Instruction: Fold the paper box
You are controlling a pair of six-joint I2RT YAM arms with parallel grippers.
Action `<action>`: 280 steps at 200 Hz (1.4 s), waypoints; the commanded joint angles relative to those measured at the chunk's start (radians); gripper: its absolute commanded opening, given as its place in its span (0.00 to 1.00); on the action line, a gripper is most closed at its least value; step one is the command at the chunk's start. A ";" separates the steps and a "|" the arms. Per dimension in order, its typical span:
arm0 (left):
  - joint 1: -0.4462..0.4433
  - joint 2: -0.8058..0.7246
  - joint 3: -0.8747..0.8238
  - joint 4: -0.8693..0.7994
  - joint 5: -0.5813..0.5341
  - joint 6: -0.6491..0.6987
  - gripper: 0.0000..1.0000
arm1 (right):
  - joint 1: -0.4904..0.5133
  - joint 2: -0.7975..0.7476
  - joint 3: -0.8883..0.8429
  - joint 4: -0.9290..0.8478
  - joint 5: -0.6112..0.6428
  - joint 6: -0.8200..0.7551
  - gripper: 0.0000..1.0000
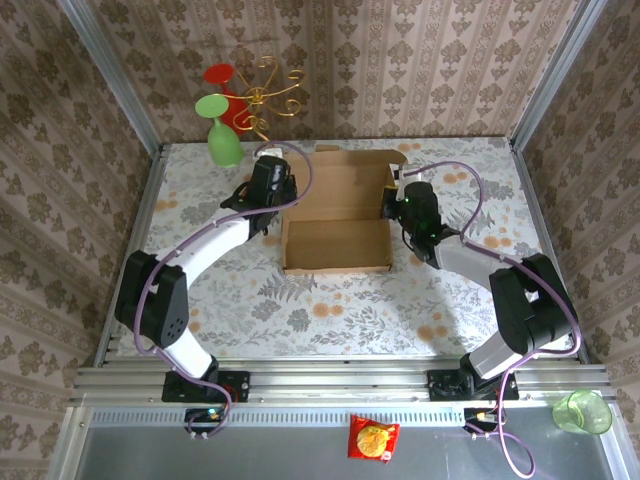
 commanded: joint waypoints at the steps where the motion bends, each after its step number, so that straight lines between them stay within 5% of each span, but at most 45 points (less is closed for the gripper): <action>1: -0.039 -0.002 -0.017 0.108 -0.044 -0.068 0.00 | 0.044 -0.023 -0.025 0.111 0.027 0.032 0.00; 98: -0.080 -0.098 -0.263 0.426 -0.090 -0.043 0.00 | 0.113 0.024 -0.117 0.278 0.112 0.022 0.00; 197: -0.132 -0.123 -0.583 0.925 -0.088 0.060 0.00 | 0.150 0.081 -0.258 0.490 0.137 0.002 0.00; 280: -0.182 -0.001 -0.809 1.340 -0.100 0.107 0.00 | 0.174 0.154 -0.337 0.619 0.187 0.016 0.00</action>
